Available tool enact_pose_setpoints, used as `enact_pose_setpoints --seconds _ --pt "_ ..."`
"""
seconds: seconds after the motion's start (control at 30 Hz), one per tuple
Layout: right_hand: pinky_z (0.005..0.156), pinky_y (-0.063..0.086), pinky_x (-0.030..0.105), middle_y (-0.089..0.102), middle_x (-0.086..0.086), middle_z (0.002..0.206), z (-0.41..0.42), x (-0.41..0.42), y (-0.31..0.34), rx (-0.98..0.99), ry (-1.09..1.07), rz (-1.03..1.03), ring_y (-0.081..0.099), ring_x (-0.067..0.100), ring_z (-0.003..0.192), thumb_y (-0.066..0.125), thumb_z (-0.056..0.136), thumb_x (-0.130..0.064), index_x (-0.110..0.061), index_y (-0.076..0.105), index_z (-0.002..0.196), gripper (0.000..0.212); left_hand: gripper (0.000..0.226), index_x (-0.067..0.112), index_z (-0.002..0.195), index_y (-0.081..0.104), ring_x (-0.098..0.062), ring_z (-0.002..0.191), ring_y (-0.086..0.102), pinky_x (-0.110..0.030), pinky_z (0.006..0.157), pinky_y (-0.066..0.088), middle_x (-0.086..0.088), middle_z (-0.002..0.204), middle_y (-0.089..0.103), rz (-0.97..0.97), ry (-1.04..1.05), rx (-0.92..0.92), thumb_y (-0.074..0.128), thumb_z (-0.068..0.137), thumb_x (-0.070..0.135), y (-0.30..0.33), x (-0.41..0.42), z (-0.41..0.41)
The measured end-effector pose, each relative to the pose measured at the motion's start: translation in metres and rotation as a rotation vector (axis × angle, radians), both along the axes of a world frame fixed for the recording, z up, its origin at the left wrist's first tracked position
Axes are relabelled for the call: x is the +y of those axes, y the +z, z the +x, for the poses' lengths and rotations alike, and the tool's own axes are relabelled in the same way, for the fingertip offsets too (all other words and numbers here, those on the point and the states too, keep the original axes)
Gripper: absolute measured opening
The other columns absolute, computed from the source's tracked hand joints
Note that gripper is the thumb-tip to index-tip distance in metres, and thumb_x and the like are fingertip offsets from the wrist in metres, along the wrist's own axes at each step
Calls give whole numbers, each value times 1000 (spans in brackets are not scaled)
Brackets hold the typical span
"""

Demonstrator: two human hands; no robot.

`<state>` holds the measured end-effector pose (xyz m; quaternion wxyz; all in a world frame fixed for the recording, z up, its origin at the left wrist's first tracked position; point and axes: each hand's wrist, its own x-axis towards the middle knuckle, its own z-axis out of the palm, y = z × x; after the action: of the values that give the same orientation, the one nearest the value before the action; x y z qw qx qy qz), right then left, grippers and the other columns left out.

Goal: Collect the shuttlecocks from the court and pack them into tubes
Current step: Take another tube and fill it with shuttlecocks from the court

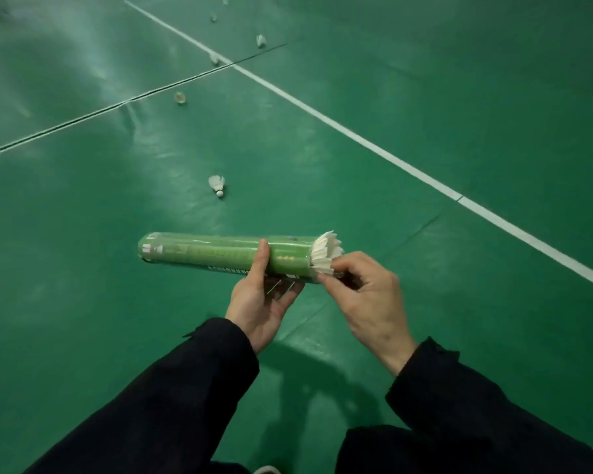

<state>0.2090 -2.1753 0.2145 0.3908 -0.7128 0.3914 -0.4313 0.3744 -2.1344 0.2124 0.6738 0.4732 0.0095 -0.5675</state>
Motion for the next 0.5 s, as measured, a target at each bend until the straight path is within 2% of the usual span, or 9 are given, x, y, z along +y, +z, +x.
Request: enact_pose_setpoints --seconds 0.07,0.13,0.2,0.23,0.27,0.37,0.4,0.5 --pt "65 56 32 72 -13 90 0 -12 14 85 43 80 65 5 70 70 92 -19 -22 77 103 13 70 -3 140 57 -30 125 66 -34 82 62 -24 136 65 -34 -107 5 68 92 48 2 -18 -5" --pt "59 53 28 73 -12 102 -1 -25 31 166 226 287 63 5 61 58 85 -18 -29 68 122 39 70 -3 138 58 -31 127 64 -34 84 62 -23 135 66 -54 -167 -16 67 91 48 6 -33 -8" --pt "48 49 27 68 -4 115 -5 -36 45 204 383 535 58 11 54 52 75 -18 -29 56 135 61 71 -3 137 58 -28 120 69 -34 83 62 -18 130 70 -65 -198 -69 69 87 47 10 -46 -11" --pt "47 49 27 65 1 121 -8 -40 48 195 428 631 58 12 57 52 74 -17 -25 52 139 65 71 -2 137 58 -26 114 71 -34 82 62 -15 125 72 -81 -225 -87 69 86 46 11 -52 -14" --pt "47 50 28 64 4 122 -11 -45 49 166 453 707 61 14 64 54 74 -15 -22 52 138 64 70 -2 137 58 -23 109 73 -33 80 62 -13 120 74 -98 -263 -95 69 86 45 11 -58 -17" --pt "51 54 30 71 1 98 -23 -62 45 18 492 862 69 22 84 58 82 -14 -14 58 124 42 65 1 134 60 -17 97 75 -31 69 62 -7 109 77 -143 -379 -80 68 86 43 6 -75 -31" --pt "51 55 29 72 3 96 -27 -66 42 -43 485 904 70 23 87 59 85 -15 -10 57 127 42 64 1 133 61 -17 96 75 -32 69 62 -6 107 78 -155 -411 -72 68 85 43 4 -81 -34" --pt "57 59 31 68 26 115 -35 -72 40 -192 368 952 71 27 95 65 89 -19 -10 55 135 48 65 -1 133 61 -21 106 73 -37 79 63 -10 114 77 -159 -483 -22 69 85 43 -3 -99 -38"
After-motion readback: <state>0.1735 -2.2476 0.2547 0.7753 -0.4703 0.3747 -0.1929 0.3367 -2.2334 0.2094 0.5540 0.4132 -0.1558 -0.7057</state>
